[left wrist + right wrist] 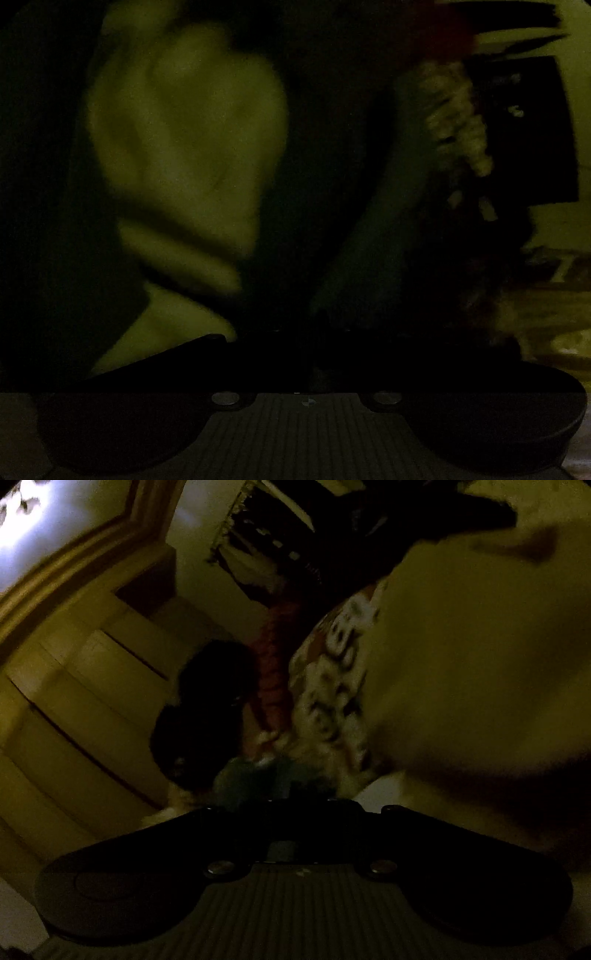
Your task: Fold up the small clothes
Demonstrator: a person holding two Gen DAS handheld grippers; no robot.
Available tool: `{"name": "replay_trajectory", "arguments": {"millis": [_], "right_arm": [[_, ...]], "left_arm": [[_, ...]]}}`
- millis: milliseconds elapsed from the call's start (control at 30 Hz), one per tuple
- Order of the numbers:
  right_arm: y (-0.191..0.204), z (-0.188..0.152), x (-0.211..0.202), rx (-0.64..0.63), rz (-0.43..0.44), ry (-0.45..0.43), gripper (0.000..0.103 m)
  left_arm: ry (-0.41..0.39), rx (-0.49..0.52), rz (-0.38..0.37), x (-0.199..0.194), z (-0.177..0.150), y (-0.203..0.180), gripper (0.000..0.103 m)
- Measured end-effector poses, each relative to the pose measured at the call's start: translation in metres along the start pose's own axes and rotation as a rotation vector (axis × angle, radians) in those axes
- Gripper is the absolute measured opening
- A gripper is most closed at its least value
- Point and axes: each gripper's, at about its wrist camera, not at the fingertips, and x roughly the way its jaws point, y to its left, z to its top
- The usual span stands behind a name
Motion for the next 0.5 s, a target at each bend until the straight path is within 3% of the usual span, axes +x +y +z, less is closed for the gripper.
{"name": "replay_trajectory", "arguments": {"millis": [33, 67, 100, 167, 233, 300, 367, 467, 500], "right_arm": [[-0.004, 0.003, 0.003, -0.001, -0.015, 0.021, 0.002], [-0.007, 0.004, 0.005, 0.003, -0.026, 0.043, 0.002], [-0.009, 0.003, 0.004, 0.001, -0.038, 0.045, 0.005], [-0.008, 0.001, -0.003, -0.031, -0.028, 0.039, 0.008], [-0.001, -0.003, -0.006, -0.08, 0.016, 0.072, 0.031], [0.011, -0.007, -0.012, -0.146, 0.061, 0.08, 0.045], [0.026, -0.008, -0.019, -0.216, 0.107, 0.086, 0.046], [0.045, 0.003, -0.042, -0.265, 0.186, 0.069, 0.049], [0.051, 0.009, -0.053, -0.272, 0.22, 0.064, 0.054]], "left_arm": [[0.004, -0.007, 0.003, 0.006, 0.0, 0.003, 0.069], [0.003, -0.007, 0.003, 0.005, 0.0, 0.001, 0.084], [-0.003, 0.017, 0.009, 0.001, 0.002, -0.005, 0.087], [-0.011, 0.148, 0.073, -0.013, 0.005, -0.027, 0.103], [-0.044, 0.264, 0.126, -0.024, 0.007, -0.049, 0.103], [-0.098, 0.372, 0.18, -0.036, 0.007, -0.067, 0.103], [-0.148, 0.455, 0.22, -0.043, 0.003, -0.08, 0.103], [-0.18, 0.539, 0.187, -0.042, 0.0, -0.092, 0.103], [-0.17, 0.548, 0.191, -0.041, -0.002, -0.089, 0.103]]}}
